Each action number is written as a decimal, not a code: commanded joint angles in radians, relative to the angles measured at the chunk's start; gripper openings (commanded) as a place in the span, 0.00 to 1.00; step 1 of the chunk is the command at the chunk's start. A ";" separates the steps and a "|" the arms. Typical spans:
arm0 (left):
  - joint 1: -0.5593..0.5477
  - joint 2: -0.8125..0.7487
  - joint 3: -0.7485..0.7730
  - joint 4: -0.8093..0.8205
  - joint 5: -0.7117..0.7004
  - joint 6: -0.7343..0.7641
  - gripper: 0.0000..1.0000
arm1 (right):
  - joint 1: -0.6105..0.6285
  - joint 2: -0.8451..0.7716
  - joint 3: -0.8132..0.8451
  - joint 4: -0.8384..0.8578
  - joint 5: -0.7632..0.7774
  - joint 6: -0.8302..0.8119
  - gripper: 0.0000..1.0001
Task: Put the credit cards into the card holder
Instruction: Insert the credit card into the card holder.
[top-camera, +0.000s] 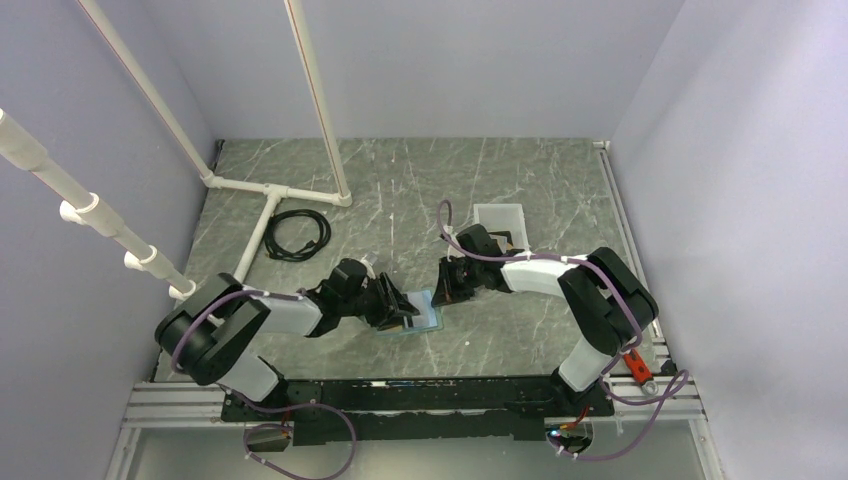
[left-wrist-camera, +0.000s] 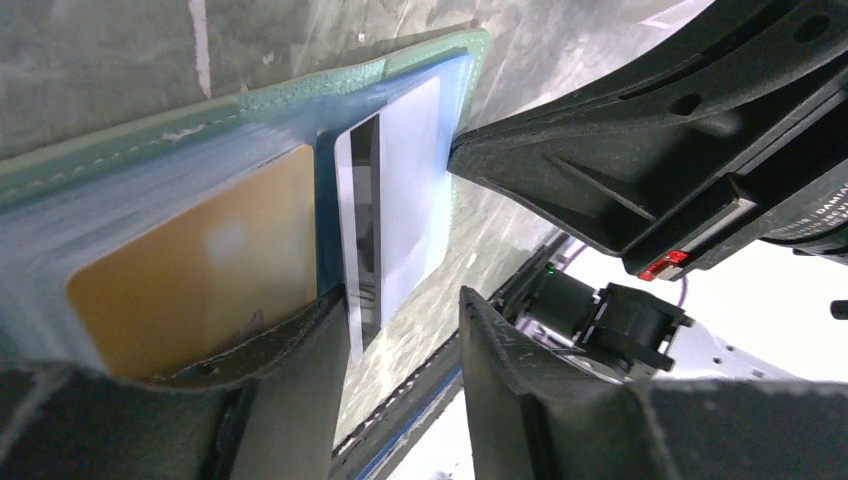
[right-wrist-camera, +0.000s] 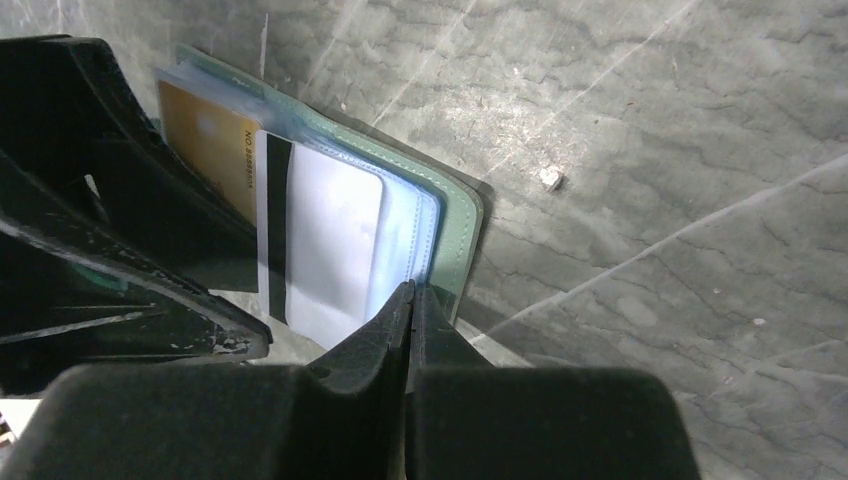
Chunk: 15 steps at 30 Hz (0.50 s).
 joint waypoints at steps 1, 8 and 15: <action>-0.006 -0.089 0.065 -0.294 -0.105 0.092 0.50 | 0.015 0.024 -0.031 -0.033 0.007 -0.013 0.00; -0.006 -0.102 0.138 -0.427 -0.129 0.183 0.58 | 0.016 0.022 -0.032 -0.026 0.006 -0.013 0.00; -0.045 -0.018 0.193 -0.364 -0.110 0.203 0.59 | 0.019 0.019 -0.031 -0.026 0.001 -0.008 0.00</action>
